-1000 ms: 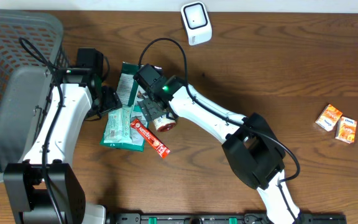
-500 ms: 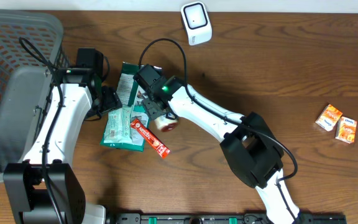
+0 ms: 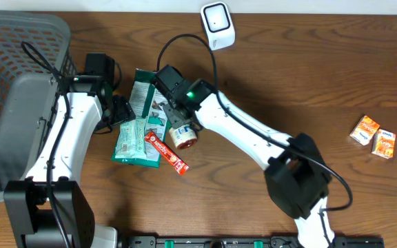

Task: Scan the item barcode
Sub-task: 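Lower the open right gripper over the jar's green lid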

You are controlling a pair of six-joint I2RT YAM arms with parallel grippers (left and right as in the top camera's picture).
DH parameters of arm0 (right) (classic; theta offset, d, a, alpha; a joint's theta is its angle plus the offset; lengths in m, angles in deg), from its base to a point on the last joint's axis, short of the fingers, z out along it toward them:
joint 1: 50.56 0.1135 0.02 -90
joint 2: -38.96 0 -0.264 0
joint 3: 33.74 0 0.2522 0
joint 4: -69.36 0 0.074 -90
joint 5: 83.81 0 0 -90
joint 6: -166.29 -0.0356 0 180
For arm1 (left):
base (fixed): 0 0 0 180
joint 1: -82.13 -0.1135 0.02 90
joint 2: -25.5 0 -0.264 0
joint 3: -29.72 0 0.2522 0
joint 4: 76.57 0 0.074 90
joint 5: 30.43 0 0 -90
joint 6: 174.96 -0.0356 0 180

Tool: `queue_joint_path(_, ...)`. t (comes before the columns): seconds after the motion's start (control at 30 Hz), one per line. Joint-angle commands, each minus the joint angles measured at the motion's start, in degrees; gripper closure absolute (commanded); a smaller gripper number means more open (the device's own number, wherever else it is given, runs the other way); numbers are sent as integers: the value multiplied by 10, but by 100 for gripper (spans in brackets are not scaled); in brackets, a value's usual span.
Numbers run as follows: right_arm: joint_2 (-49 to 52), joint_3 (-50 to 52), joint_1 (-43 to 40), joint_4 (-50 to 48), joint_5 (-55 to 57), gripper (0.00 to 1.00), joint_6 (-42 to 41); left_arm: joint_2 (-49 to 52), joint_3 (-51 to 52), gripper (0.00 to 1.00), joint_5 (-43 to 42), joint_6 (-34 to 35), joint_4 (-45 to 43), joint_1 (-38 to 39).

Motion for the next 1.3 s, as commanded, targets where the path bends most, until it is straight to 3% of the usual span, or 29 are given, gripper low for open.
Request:
queue_joint_path(0.0,-28,0,-2,5,14,19,0,-12,-7,7,5,-1,2,-2)
queue_joint_path(0.07,-21,0,0,3,-12,11,0,-12,-7,7,5,-1,2,-2)
queue_joint_path(0.1,-16,0,2,-2,-26,1,0,-12,-7,7,5,-1,2,-2)
queue_joint_path(0.37,50,0,17,-39,-35,1,-9,-12,-7,7,5,-1,2,-2)
queue_joint_path(0.47,80,0,17,-43,-35,13,-8,-12,-7,7,5,-1,2,-2)
queue_joint_path(0.6,82,-1,17,-43,-35,44,8,-12,-7,7,5,-1,2,-2)
queue_joint_path(0.67,76,-1,12,-41,-35,51,9,-12,-7,7,5,-1,2,-2)
queue_joint_path(0.9,-23,-1,1,15,-5,58,23,-12,-7,7,5,-1,2,-2)
queue_joint_path(1.07,-28,-1,-1,54,57,55,23,-12,-7,7,5,-1,2,-2)
queue_joint_path(1.27,-28,-1,-6,43,52,59,12,-12,-7,7,5,-1,2,-2)
